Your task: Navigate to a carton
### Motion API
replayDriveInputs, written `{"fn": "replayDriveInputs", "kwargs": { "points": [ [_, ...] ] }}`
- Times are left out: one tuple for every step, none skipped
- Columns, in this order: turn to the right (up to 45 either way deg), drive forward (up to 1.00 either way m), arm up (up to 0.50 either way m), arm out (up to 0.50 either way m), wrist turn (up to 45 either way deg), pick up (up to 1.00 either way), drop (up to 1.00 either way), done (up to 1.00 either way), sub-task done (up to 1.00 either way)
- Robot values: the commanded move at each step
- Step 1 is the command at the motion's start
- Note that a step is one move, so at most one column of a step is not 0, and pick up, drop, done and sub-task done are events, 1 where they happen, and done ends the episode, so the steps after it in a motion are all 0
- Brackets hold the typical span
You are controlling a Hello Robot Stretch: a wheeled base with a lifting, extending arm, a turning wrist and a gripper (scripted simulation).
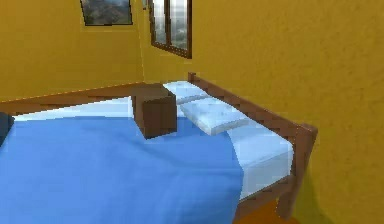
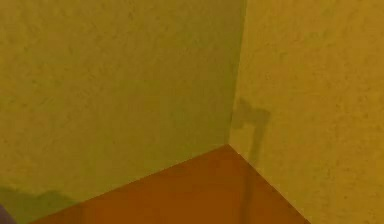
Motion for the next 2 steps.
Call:
{"fn": "replayDriveInputs", "kwargs": {
  "points": [
    [-12.0, 0.0, 0.0, 0.0, 0.0, 0.0, 0.0, 0.0, 0.0],
    [0.0, 0.0, 0.0, 0.0, 0.0, 0.0, 0.0, 1.0, 0.0]
  ]
}}
